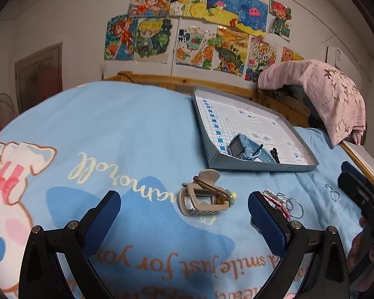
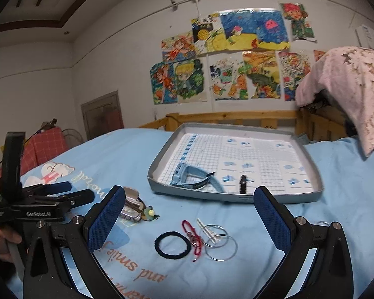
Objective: Organize jewelry
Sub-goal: 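Grasp the beige claw clip with the left gripper while the right gripper grasps the black hair tie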
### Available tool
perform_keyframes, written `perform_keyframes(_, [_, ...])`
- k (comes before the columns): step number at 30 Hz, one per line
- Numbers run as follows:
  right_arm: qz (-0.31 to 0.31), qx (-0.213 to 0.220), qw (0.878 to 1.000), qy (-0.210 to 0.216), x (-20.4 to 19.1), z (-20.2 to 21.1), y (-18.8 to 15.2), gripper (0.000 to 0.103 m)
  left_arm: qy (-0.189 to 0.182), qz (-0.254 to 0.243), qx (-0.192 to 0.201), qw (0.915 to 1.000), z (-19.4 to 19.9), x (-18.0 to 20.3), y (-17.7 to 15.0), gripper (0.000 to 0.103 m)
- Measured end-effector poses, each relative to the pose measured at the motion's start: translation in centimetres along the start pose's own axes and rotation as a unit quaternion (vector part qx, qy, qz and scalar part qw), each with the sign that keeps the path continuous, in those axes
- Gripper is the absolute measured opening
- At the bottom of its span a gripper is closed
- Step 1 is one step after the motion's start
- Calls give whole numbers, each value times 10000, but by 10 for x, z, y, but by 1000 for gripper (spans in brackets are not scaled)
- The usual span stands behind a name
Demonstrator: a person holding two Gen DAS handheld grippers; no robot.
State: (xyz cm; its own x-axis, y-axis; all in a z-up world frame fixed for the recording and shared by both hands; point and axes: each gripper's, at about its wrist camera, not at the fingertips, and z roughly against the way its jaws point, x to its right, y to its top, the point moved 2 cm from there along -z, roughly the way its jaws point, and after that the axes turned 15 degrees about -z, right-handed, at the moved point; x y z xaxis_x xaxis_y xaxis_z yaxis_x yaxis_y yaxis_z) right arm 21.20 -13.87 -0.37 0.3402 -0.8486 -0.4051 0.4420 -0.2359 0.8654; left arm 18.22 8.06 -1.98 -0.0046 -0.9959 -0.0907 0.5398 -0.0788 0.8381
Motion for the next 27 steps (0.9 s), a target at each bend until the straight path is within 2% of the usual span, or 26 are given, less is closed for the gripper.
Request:
perform_keyframes(3, [42,-224,9997,88,-2,-15,-8,101,-139,9,-68,9999,-11,0,-2,99])
perform_keyframes(5, [93,-452,9988,170,-4,-26,-16,100,-233,-5,-166,9996,-19,0,-4,87])
perform_keyframes(9, [212,-814,9961,257,-6,-40,-31,79,-443,31,-349,9984,-36,0,-8,72])
perform_keyframes(13, [324,-1293,9905,343,-7,-56,-48,67,-653,136,-527,9964,-53,1,-12,56])
perform_keyframes(16, [424,-1553,9862,374,-10,-66,-57,61,-700,217,-539,9959,-58,-1,-14,52])
perform_keyframes(19, [436,-1634,9849,375,-11,-68,-61,60,-730,238,-493,9958,-59,-1,-16,50])
perform_keyframes(21, [442,-1681,9841,364,-11,-69,-63,59,-780,246,-472,9955,-59,-1,-17,42])
perform_keyframes(23, [472,-1764,9825,366,-13,-71,-65,51,-810,277,-455,9953,-59,-2,-17,32])
perform_keyframes(27, [618,-1968,9779,345,-18,-79,-71,41,-865,373,-393,9948,-55,-5,-19,20])
